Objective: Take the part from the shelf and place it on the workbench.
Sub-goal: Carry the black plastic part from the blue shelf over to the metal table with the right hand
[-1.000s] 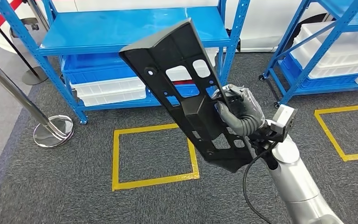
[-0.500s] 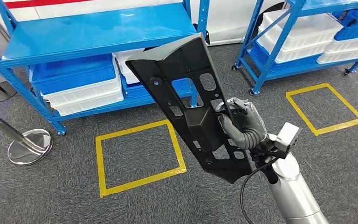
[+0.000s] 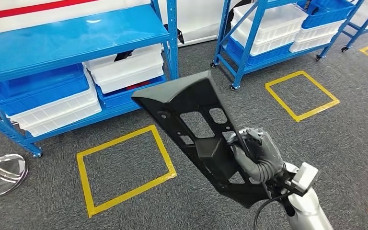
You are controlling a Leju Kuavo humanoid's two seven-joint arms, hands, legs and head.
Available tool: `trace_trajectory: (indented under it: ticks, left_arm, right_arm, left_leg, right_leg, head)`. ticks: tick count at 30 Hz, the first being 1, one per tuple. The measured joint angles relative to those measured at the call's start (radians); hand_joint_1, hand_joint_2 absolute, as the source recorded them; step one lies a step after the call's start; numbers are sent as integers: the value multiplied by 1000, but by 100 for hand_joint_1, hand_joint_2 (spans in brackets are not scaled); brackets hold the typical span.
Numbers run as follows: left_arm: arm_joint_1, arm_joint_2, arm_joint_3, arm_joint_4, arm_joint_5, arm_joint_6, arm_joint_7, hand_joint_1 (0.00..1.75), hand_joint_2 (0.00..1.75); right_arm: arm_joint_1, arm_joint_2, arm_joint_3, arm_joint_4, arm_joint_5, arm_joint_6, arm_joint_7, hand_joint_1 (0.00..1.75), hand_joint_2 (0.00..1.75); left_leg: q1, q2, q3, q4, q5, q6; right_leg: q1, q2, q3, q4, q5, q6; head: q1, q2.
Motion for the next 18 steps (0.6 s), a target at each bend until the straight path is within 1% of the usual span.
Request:
trace_trajectory:
  ticks: [1,2,3,4,5,6,7,8,9,10,11,12,13,14,15,16,17,18]
  left_arm:
    - [0,-1,-1,0,-2,-1,2,0,175]
    - [0,-1,-2,0,-2,-2,4,0,175]
    - [0,-1,-2,0,-2,-3,5,0,175]
    - [1,-2,-3,0,-3,-3,5,0,175]
    - [2,-2,-3,0,-3,-3,5,0,175]
    - [3,-2,-3,0,-4,-3,4,0,175]
    - [4,-1,-3,0,-5,-3,2,0,175]
    - [4,0,-3,0,-6,-3,1,0,175]
    - [4,0,-3,0,-6,-2,0,0,175]
    - [3,0,-4,0,-7,-2,0,0,175]
    - [2,1,-4,0,-9,-2,-1,0,175]
    - [1,2,-5,0,-13,-3,-3,0,175]
    - [-1,2,-7,0,-18,-3,-4,0,175]
    - [-3,3,-10,0,-22,-3,-5,0,175]
    - [-6,4,-14,0,-25,-3,-6,0,175]
    - [-9,5,-18,0,-27,-3,-6,0,175]
    - [-12,6,-22,0,-29,-3,-6,0,175]
    - [-15,6,-26,0,-31,-3,-7,0,175]
  right_arm:
    - [16,1,-2,-15,9,1,0,175,175]
    - [30,3,-4,-30,15,2,0,175,175]
    - [41,5,-5,-42,20,3,0,175,175]
    - [46,9,-7,-51,23,4,-1,175,175]
    - [51,12,-9,-58,24,6,-1,175,175]
    - [57,15,-12,-62,25,8,-3,175,175]
    - [66,18,-16,-65,26,12,-7,175,175]
    - [77,19,-19,-66,26,17,-13,175,175]
    - [86,20,-22,-67,26,22,-20,175,175]
    - [93,21,-24,-67,25,26,-27,175,175]
    - [96,21,-25,-67,25,30,-31,175,175]
    - [97,21,-26,-67,26,33,-35,175,175]
    - [98,21,-26,-67,26,35,-37,175,175]
    - [101,21,-26,-67,27,37,-39,175,175]
    - [104,22,-26,-68,28,38,-39,175,175]
    - [109,22,-26,-69,30,38,-40,175,175]
    - [114,22,-26,-71,33,38,-40,175,175]
    - [118,22,-26,-75,35,38,-41,175,175]
  left_leg:
    - [1,10,3,-7,2,3]
    - [2,23,5,-12,7,8]
    - [5,36,8,-18,12,14]
    - [7,51,11,-24,17,18]
    - [7,66,11,-26,19,21]
    - [7,80,10,-27,19,22]
    - [6,93,9,-26,19,22]
    - [6,106,9,-26,18,21]
    - [6,119,10,-25,17,19]
    - [6,131,11,-23,14,16]
    - [6,142,13,-21,11,12]
    - [4,152,13,-18,6,6]
    - [1,161,13,-15,1,0]
    - [-2,170,14,-13,-3,-6]
    - [-5,178,16,-13,-5,-11]
    - [-5,186,20,-14,-7,-17]
    - [-3,187,22,-13,-11,-22]
    - [-1,175,20,-3,-21,-28]
  right_leg:
    - [-2,11,-4,-3,5,8]
    - [-2,5,-6,-2,6,13]
    - [0,-12,-13,9,-4,16]
    - [1,-37,-28,40,-25,18]
    - [0,-65,-51,92,-56,20]
    - [-2,-83,-81,161,-91,24]
    - [-5,-91,-108,225,-117,28]
    - [-9,-96,-123,265,-128,33]
    - [-13,-99,-119,268,-120,36]
    - [-16,-105,-95,229,-95,38]
    - [-18,-120,-55,160,-65,39]
    - [-14,-141,-18,94,-45,37]
    - [-11,-157,9,43,-34,31]
    - [-7,-167,22,15,-33,24]
    - [-1,-164,22,12,-38,15]
    - [-1,-153,19,11,-37,8]
    - [-2,-143,18,10,-37,1]
    - [-4,-134,18,8,-36,-6]
  head:
    - [0,0]
    - [0,0]
    - [0,0]
    - [0,0]
    - [0,0]
    - [1,0]
    - [1,0]
    - [1,0]
    - [1,0]
    - [1,0]
    - [1,0]
    - [1,0]
    - [0,0]
    - [0,0]
    - [0,0]
    - [0,0]
    - [0,0]
    - [0,0]
